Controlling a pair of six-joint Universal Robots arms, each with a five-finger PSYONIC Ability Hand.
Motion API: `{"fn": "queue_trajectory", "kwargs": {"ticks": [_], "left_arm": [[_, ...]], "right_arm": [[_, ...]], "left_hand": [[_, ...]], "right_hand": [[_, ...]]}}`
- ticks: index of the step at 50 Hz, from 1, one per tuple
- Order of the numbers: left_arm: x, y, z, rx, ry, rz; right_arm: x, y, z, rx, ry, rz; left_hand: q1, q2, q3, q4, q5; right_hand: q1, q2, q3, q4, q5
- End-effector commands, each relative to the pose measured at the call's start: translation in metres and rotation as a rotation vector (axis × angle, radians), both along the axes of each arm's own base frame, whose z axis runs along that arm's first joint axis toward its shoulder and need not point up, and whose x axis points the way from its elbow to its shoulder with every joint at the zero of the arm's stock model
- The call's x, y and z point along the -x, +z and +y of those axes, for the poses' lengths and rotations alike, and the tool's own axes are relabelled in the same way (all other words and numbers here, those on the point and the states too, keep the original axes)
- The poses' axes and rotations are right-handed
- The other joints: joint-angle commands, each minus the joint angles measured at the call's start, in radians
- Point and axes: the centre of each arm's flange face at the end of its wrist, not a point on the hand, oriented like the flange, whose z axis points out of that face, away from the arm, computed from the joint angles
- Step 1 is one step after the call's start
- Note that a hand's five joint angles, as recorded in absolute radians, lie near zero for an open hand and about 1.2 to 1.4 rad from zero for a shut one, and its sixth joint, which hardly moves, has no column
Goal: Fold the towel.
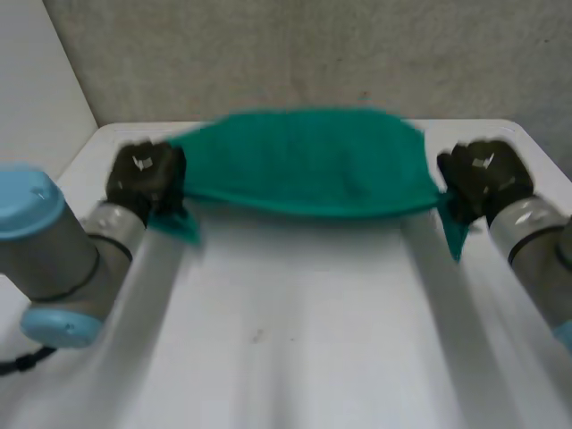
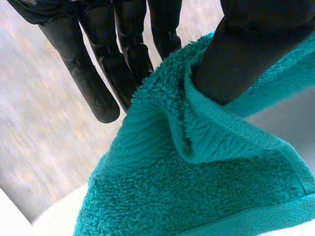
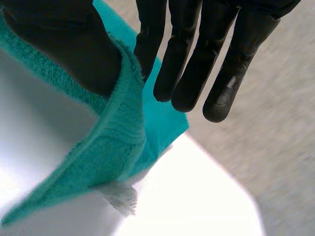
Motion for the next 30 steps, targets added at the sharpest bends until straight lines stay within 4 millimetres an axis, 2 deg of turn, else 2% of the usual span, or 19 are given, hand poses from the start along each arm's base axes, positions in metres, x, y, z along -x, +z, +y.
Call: {"fn": "queue_trajectory", "kwargs": {"ticks": [1, 7, 8, 15, 19, 25, 29, 30], "left_arm": [[-0.004, -0.053, 0.01, -0.151, 0.004, -0.06], [-0.007, -0.051, 0.016, -0.155, 0.013, -0.071], [-0.008, -0.045, 0.02, -0.145, 0.014, -0.068], [-0.018, -0.039, 0.029, -0.14, 0.081, -0.074], [-0.028, -0.041, 0.033, -0.147, 0.189, -0.093], [-0.037, -0.038, 0.044, -0.142, 0.241, -0.131], [-0.04, -0.041, 0.049, -0.146, 0.236, -0.193], [-0.041, -0.042, 0.05, -0.149, 0.234, -0.211]], "right_arm": [[0.002, -0.049, 0.003, -0.151, 0.007, 0.037], [0.005, -0.053, 0.01, -0.177, 0.004, 0.035], [0.006, -0.051, 0.011, -0.172, -0.001, 0.034], [0.02, -0.043, 0.013, -0.154, -0.043, 0.027], [0.028, -0.04, 0.012, -0.146, -0.069, 0.023], [0.035, -0.042, 0.011, -0.156, -0.089, 0.025], [0.035, -0.045, 0.013, -0.169, -0.084, 0.028], [0.035, -0.046, 0.014, -0.172, -0.081, 0.028]], "left_hand": [[-0.04, -0.107, -0.101, -0.104, -0.041], [-0.346, -0.413, -0.407, -0.41, -0.347], [-0.454, -0.521, -0.515, -0.518, -0.455], [-0.476, -0.543, -0.537, -0.54, -0.477], [-0.479, -0.546, -0.54, -0.543, -0.48], [-0.485, -0.551, -0.546, -0.549, -0.486], [-0.402, -0.469, -0.464, -0.467, -0.404], [-0.315, -0.382, -0.376, -0.379, -0.316]], "right_hand": [[0.412, 0.218, 0.212, 0.202, 0.225], [0.412, 0.218, 0.212, 0.202, 0.225], [0.412, 0.218, 0.212, 0.202, 0.225], [0.412, 0.218, 0.212, 0.202, 0.225], [0.412, 0.218, 0.212, 0.202, 0.225], [0.412, 0.218, 0.212, 0.202, 0.225], [0.412, 0.218, 0.212, 0.202, 0.225], [0.412, 0.218, 0.212, 0.202, 0.225]]}}
